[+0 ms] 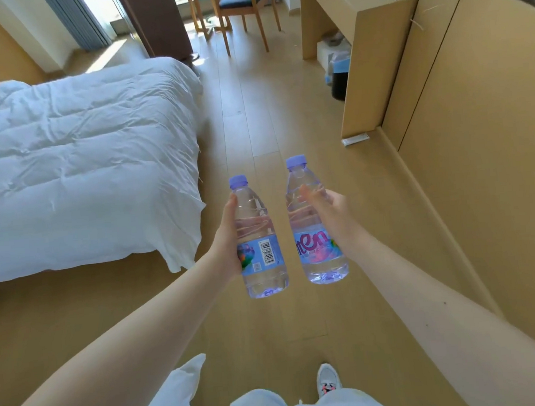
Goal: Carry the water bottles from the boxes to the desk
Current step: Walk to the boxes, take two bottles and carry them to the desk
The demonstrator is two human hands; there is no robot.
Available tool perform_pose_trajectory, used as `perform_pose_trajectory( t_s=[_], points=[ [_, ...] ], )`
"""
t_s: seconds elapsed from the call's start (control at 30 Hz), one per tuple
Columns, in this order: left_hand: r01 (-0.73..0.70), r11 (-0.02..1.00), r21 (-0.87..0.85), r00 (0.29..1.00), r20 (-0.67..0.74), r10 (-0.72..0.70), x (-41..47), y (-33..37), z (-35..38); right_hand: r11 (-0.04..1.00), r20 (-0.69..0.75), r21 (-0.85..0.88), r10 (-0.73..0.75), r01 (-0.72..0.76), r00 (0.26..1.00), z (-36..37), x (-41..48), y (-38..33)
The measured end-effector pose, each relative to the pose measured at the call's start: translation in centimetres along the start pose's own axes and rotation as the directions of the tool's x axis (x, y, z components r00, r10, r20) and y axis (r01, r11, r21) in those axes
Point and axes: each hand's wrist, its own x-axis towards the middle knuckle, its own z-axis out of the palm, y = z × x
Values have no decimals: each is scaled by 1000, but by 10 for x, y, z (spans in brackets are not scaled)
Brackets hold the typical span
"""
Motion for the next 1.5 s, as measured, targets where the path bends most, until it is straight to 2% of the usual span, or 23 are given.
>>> perform_pose_trajectory(
  t_s=[0.17, 0.37, 0.73, 1.07, 1.5],
  points=[
    [31, 999, 19, 999, 20, -32, 36, 25, 0, 1000, -23, -4, 18, -18, 1000, 7, 41, -2],
    [3, 1000, -15, 998, 64, -2, 96, 74, -3, 999, -55, -41, 0, -2, 998, 28, 94, -22],
    [-94, 995, 36, 983, 164, 87, 192, 215, -37, 995, -113, -94, -34, 23, 993, 101, 225, -91],
    [-13, 1000, 23, 987, 163, 9, 262, 264, -39, 994, -157, -100, 17, -33, 987, 118, 309, -103],
    [-11, 1000, 1, 996, 88, 10, 348, 362, 21, 1000, -18, -7, 22, -22, 1000, 88, 469, -141]
  ],
)
